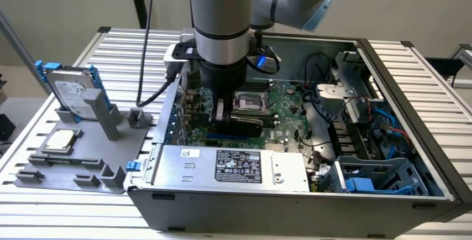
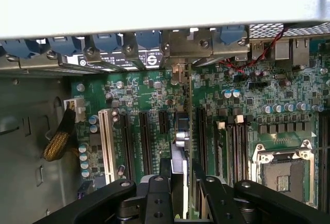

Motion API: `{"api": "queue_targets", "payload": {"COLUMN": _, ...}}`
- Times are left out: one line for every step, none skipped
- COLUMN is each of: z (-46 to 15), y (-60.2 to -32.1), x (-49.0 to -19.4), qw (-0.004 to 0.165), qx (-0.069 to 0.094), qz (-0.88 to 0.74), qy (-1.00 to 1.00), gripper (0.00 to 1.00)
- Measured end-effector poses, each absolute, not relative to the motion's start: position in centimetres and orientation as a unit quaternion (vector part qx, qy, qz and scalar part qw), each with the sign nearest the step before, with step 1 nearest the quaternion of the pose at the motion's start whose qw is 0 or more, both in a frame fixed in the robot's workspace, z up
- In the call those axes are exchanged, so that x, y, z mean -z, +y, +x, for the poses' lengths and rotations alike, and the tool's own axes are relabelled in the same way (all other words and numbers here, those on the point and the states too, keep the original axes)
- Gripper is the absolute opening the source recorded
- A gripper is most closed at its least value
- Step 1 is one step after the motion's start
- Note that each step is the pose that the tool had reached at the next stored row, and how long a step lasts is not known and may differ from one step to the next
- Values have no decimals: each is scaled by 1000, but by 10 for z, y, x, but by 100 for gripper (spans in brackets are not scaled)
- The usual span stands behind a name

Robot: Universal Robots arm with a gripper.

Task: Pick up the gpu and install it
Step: 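Insert the gpu into the slot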

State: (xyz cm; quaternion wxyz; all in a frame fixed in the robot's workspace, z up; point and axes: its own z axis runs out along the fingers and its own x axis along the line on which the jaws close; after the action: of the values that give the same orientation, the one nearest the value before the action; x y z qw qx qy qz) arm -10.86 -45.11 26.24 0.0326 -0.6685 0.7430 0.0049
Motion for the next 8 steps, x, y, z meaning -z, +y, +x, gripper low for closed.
{"api": "queue_targets", "payload": {"z": -109, "y": -450, "x": -262, "qw": 33, "qx": -5, "qz": -669, "qy": 743, "gripper": 27}}
{"api": "queue_targets", "payload": {"z": -109, "y": -449, "x": -262, "qw": 32, "qx": -5, "qz": -669, "qy": 743, "gripper": 27}}
{"api": "queue_targets", "payload": {"z": -109, "y": -449, "x": -262, "qw": 32, "qx": -5, "qz": -669, "qy": 743, "gripper": 27}}
{"api": "queue_targets", "payload": {"z": -109, "y": -449, "x": -262, "qw": 32, "qx": -5, "qz": -669, "qy": 743, "gripper": 27}}
{"api": "queue_targets", "payload": {"z": -109, "y": -449, "x": -262, "qw": 32, "qx": -5, "qz": -669, "qy": 743, "gripper": 27}}
{"api": "queue_targets", "payload": {"z": -109, "y": -449, "x": -262, "qw": 32, "qx": -5, "qz": -669, "qy": 743, "gripper": 27}}
{"api": "queue_targets", "payload": {"z": -109, "y": -449, "x": -262, "qw": 32, "qx": -5, "qz": -669, "qy": 743, "gripper": 27}}
{"api": "queue_targets", "payload": {"z": -109, "y": -449, "x": -262, "qw": 32, "qx": -5, "qz": -669, "qy": 743, "gripper": 27}}
